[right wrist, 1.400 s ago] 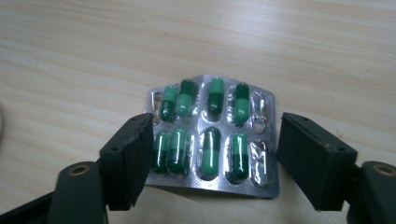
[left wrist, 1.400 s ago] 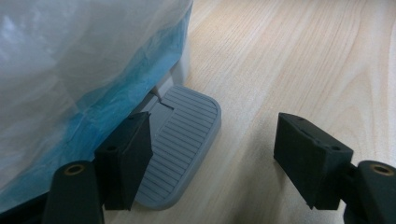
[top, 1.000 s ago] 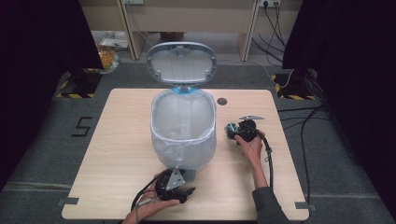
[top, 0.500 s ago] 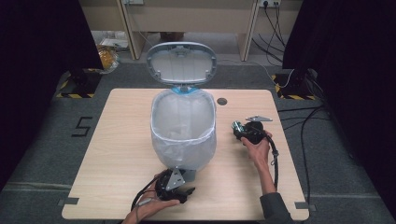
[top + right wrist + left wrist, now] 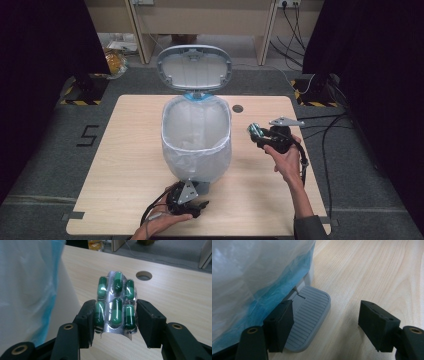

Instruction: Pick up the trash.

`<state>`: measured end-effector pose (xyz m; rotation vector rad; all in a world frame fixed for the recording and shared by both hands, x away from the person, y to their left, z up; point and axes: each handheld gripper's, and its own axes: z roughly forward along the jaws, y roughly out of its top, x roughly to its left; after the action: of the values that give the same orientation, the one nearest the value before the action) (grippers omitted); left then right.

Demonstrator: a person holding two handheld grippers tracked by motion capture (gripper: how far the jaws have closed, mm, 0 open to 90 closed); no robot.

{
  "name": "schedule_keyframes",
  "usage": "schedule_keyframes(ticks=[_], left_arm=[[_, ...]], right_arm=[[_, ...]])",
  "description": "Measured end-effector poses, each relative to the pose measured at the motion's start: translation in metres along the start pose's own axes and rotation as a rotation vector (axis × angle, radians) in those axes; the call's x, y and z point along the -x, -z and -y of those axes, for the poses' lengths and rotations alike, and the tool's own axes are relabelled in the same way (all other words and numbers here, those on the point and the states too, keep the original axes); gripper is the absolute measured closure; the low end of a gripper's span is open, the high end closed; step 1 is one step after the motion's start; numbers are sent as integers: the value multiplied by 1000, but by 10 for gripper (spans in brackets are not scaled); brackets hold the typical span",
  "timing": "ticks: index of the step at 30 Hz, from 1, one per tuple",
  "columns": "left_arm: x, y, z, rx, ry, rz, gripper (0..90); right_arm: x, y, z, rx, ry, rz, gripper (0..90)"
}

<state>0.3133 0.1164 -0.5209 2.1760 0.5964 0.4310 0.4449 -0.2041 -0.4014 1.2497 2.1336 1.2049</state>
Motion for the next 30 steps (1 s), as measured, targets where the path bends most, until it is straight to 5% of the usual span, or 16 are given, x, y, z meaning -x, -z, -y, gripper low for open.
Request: schedule_keyframes(ticks=[10,30], left_arm=[[1,0,0,-4,-4,-4,277],[2,0,0,-4,-8,-12,277]], right_arm=[[-15,44,-27,63,4,-93,500],[-67,94,-81,125,155,-169,490]])
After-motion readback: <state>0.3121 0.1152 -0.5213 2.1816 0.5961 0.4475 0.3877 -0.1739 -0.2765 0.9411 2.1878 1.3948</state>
